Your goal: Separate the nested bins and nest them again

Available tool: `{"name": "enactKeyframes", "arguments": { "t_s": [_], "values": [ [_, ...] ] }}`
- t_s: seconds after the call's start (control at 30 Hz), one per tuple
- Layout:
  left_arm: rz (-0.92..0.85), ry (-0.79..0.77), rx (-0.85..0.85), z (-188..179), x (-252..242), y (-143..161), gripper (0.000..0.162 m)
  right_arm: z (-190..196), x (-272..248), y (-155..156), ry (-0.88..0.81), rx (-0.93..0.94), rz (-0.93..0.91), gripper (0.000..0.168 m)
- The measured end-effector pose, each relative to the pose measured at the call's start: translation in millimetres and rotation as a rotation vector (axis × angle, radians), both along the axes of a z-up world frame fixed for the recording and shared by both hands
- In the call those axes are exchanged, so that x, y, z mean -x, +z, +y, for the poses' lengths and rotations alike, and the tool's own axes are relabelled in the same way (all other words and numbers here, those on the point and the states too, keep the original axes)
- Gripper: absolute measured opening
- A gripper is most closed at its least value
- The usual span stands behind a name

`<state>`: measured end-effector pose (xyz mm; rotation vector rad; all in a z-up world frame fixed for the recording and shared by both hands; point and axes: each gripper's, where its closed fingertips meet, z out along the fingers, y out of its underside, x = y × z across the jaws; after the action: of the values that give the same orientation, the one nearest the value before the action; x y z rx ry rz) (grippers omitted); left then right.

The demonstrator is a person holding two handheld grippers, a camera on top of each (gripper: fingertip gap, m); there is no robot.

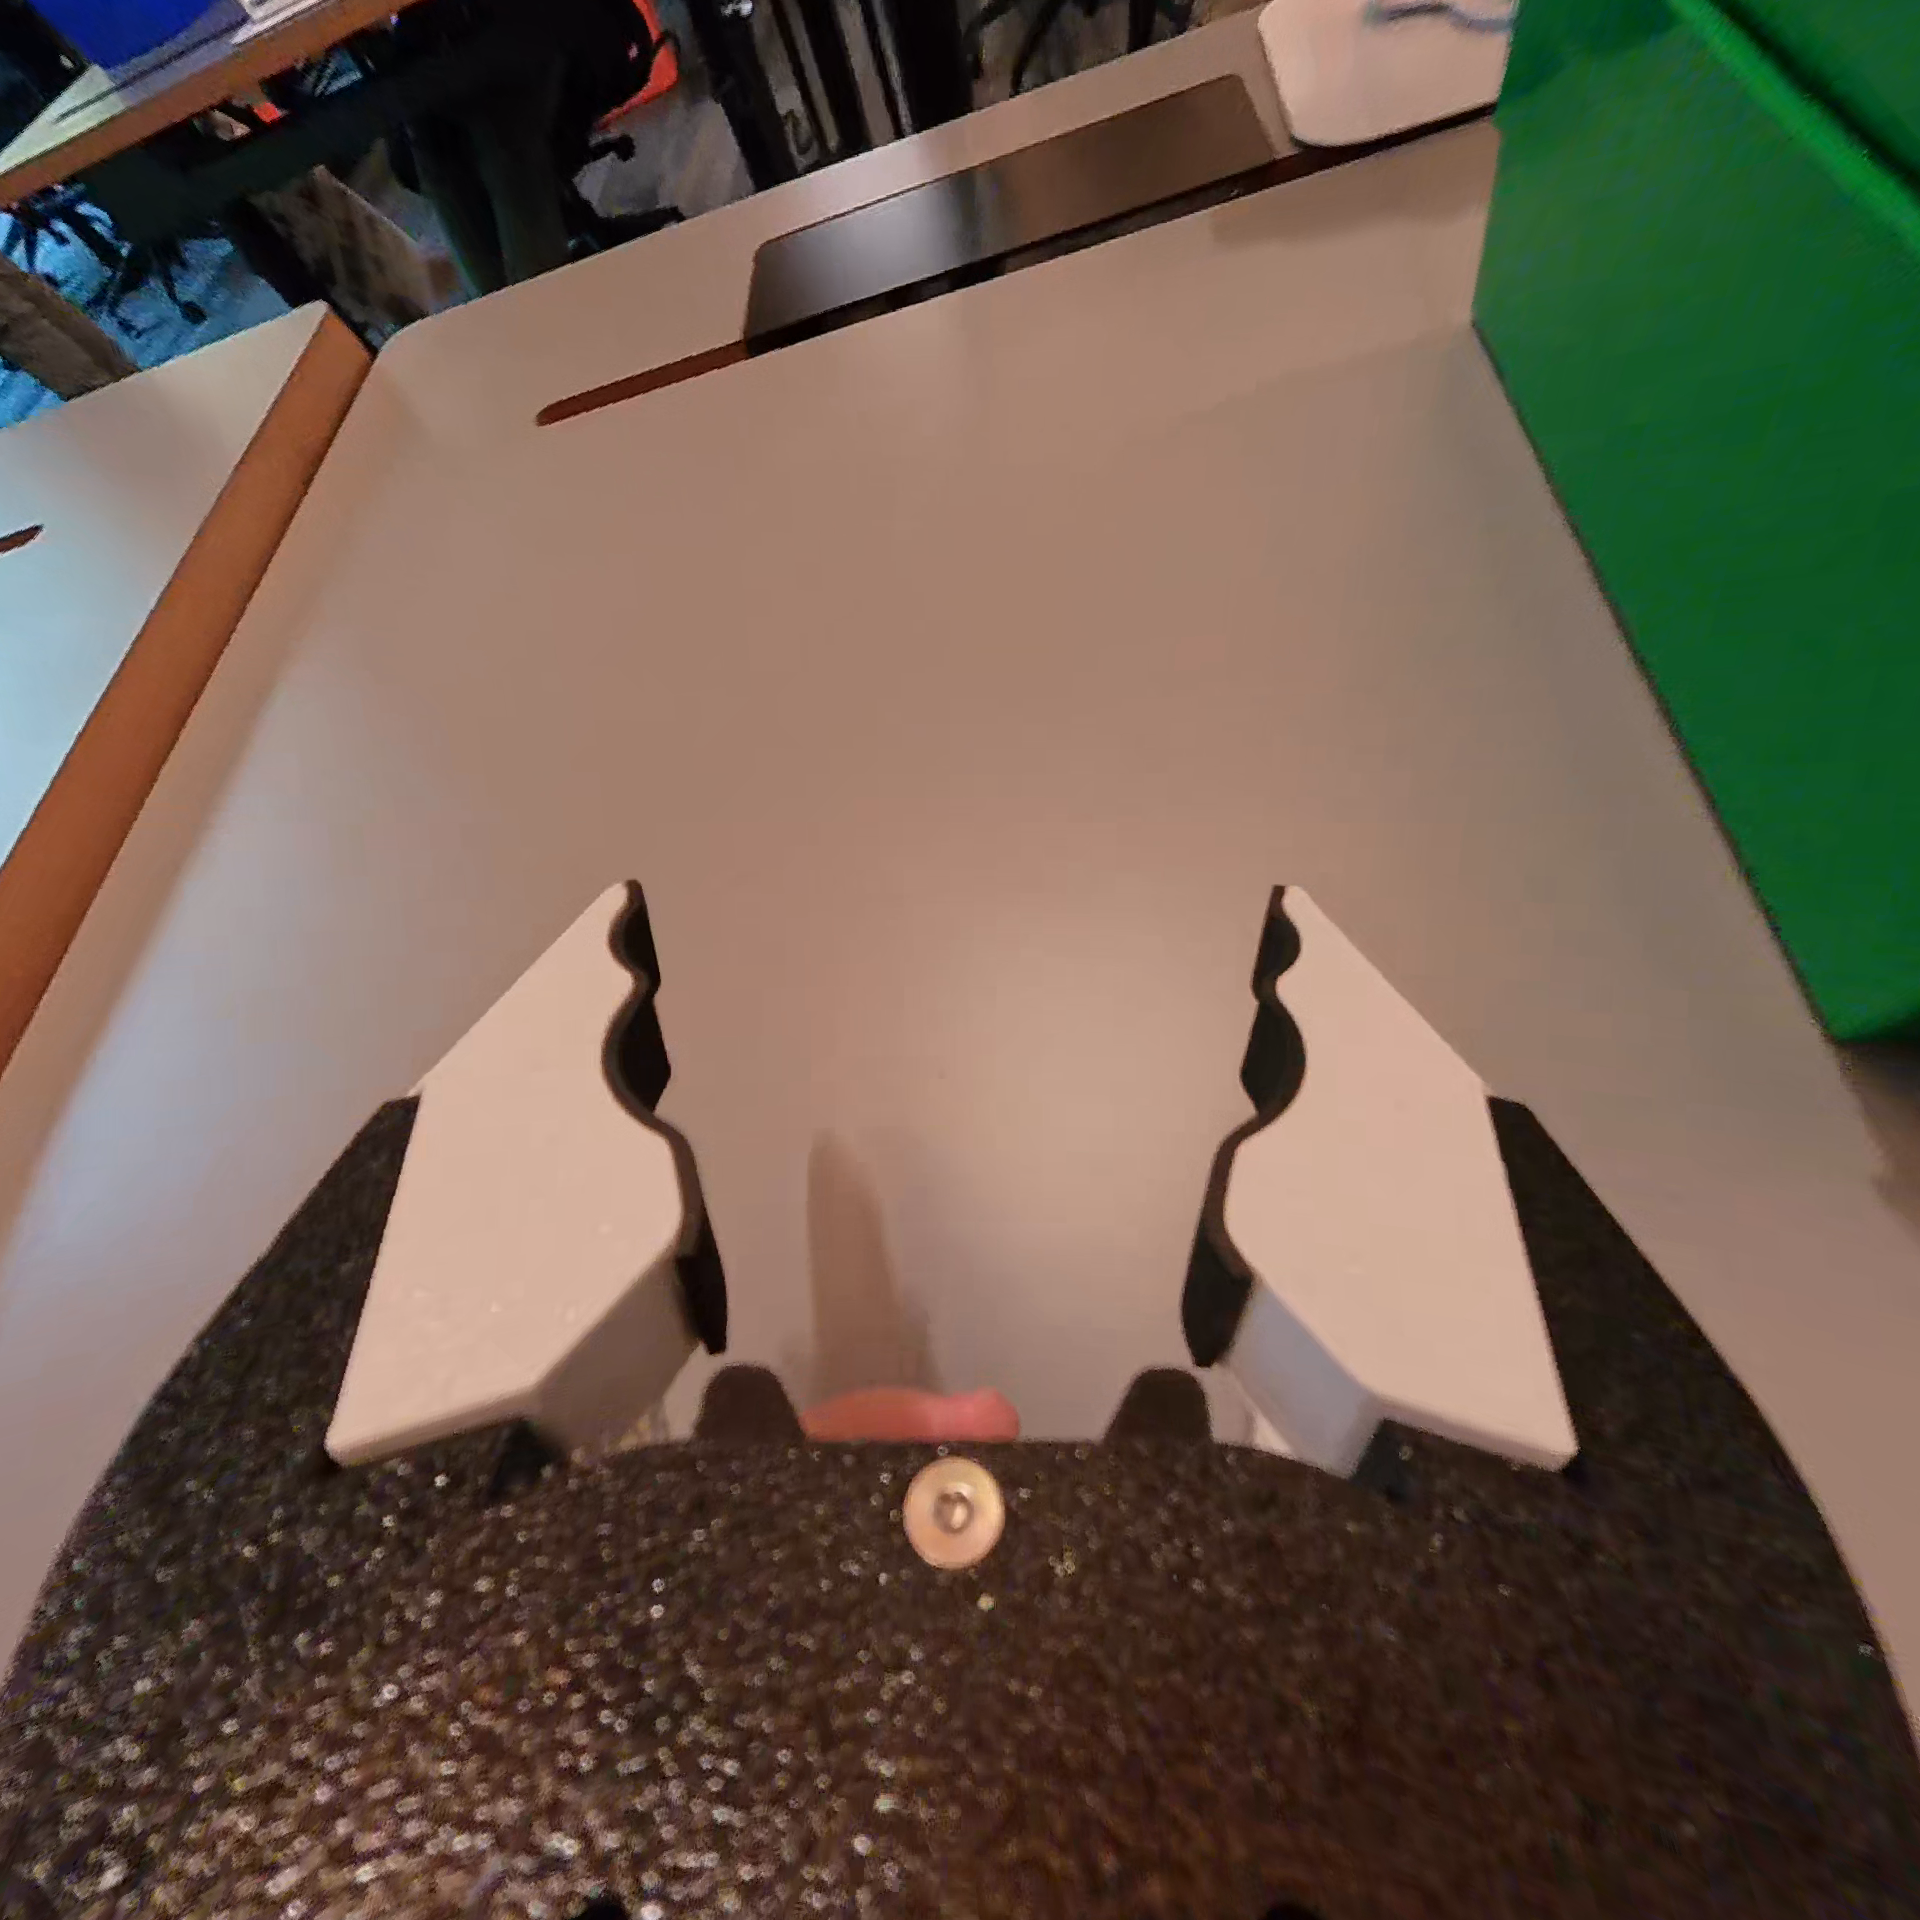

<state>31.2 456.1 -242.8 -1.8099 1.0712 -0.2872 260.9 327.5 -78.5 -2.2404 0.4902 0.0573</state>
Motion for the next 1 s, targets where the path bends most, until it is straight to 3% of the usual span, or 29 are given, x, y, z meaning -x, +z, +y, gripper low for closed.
{"name": "enactKeyframes", "arguments": {
  "t_s": [0.07,0.2,0.23,0.3,0.47,0.6,0.67,0.8,1.0],
  "values": [
    [0.008,0.019,0.016,6.0,1.8,-5.1,0.113,13.5,-13.2,-5.9,-0.077,0.081,0.067,0.12],
    [0.011,0.011,0.021,9.3,-0.2,-8.9,0.113,37.2,-21.8,-6.0,-0.216,0.108,0.143,0.102],
    [0.012,0.006,0.021,9.7,-0.7,-9.3,0.112,36.6,-21.8,-13.6,-0.233,0.168,0.119,0.105],
    [0.01,0.0,0.03,9.9,-1.9,-9.2,0.112,38.7,-14.8,-25.3,-0.238,0.263,0.088,0.112],
    [-0.01,-0.024,0.036,6.2,-3.5,-3.5,0.112,59.5,13.1,-35.7,-0.222,0.34,0.079,0.102],
    [-0.031,-0.039,0.042,1.8,-2.2,4.1,0.112,56.7,17.8,-43.5,-0.252,0.437,0.034,0.096],
    [-0.033,-0.037,0.034,2.1,0.6,7.2,0.112,47.7,11.7,-45.9,-0.287,0.498,-0.015,0.101],
    [-0.044,-0.04,0.053,0.7,3.5,7.3,0.112,43.8,11.2,-52.7,-0.321,0.49,0.027,0.095],
    [-0.056,-0.041,0.072,1.8,5.2,5.9,0.112,42.8,13.1,-66.3,-0.328,0.498,0.068,0.104]
  ]
}}
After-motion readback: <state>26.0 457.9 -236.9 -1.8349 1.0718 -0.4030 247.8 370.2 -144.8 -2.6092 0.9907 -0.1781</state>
